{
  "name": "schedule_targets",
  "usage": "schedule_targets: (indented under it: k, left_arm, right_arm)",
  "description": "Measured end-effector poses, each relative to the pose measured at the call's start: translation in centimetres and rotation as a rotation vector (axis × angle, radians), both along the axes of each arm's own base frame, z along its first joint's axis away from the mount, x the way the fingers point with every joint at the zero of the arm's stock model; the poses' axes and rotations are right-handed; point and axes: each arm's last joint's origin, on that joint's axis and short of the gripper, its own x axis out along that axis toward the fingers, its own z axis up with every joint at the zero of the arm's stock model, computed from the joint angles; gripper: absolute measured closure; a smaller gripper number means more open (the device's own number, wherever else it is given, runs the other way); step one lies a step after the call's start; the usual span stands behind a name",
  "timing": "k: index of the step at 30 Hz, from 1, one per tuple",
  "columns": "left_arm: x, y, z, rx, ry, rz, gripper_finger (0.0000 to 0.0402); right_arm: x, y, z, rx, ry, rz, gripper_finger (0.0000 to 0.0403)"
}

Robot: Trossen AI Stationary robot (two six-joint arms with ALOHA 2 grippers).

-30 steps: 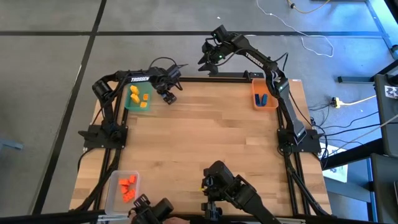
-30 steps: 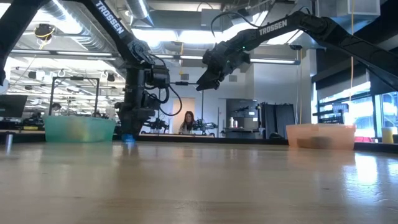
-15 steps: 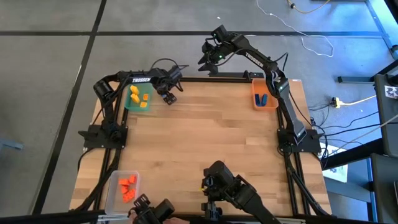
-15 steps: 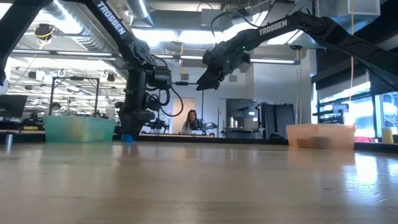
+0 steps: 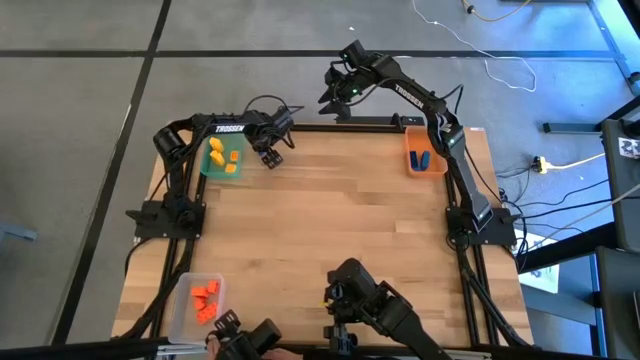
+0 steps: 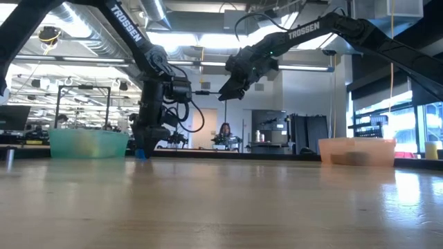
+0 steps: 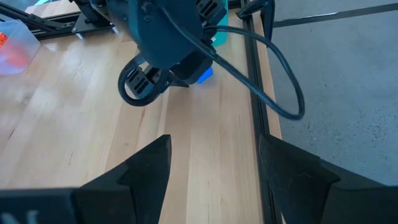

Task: Sort & place blocks by color
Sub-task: Put the blue game piece into the orange bin

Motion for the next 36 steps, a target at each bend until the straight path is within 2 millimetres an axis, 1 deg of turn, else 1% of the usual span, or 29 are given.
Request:
schedule_targets:
  k: [22, 36]
  left_arm:
    - [1.4, -1.6, -0.5, -0.003, 0.024, -0.057, 0.0103]
    - [2.7, -2.9, -0.5, 0.012, -0.011, -0.013, 0.0103]
  right_arm:
    - [0.0, 0.0, 0.0, 0.000, 0.000, 0.000, 0.0159]
    - [0.0, 0.0, 0.0, 0.000, 0.000, 0.000, 0.0159]
